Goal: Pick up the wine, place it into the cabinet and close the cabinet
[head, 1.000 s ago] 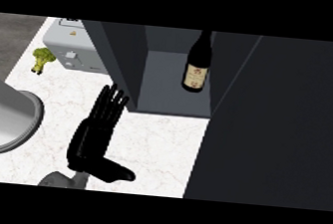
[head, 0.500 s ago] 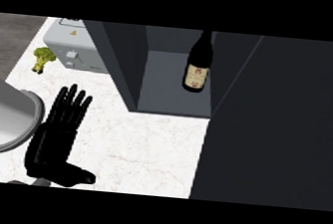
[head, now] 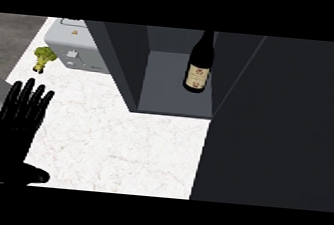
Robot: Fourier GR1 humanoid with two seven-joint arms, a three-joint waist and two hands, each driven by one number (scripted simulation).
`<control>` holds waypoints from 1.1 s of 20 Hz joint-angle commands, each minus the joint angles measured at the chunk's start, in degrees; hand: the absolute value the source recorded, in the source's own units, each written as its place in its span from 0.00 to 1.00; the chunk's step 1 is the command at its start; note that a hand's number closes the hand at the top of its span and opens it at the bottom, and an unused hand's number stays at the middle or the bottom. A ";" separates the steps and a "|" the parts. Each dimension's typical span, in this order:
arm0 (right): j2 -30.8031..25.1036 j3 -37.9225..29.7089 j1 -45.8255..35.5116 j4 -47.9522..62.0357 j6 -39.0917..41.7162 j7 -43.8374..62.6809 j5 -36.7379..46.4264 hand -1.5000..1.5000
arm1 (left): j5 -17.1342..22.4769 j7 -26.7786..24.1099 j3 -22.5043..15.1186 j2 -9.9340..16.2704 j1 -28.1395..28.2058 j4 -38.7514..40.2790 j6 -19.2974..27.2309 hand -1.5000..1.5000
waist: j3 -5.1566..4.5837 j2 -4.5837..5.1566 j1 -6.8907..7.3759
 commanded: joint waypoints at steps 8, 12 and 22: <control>9.74 7.93 -7.60 -7.02 -1.59 9.50 0.72 1.00 | 3.15 0.80 4.26 4.17 2.99 0.68 -7.16 0.00 | -0.14 0.12 1.03; 10.24 5.44 -10.28 -7.63 0.22 11.90 -3.47 1.00 | 4.92 2.79 5.17 4.75 1.46 -0.12 -7.09 0.00 | -0.17 0.47 1.79; 18.67 2.11 -20.66 1.36 1.57 16.74 -6.34 1.00 | 5.31 3.32 7.09 6.73 -0.74 2.04 -9.54 0.00 | -0.33 1.00 4.49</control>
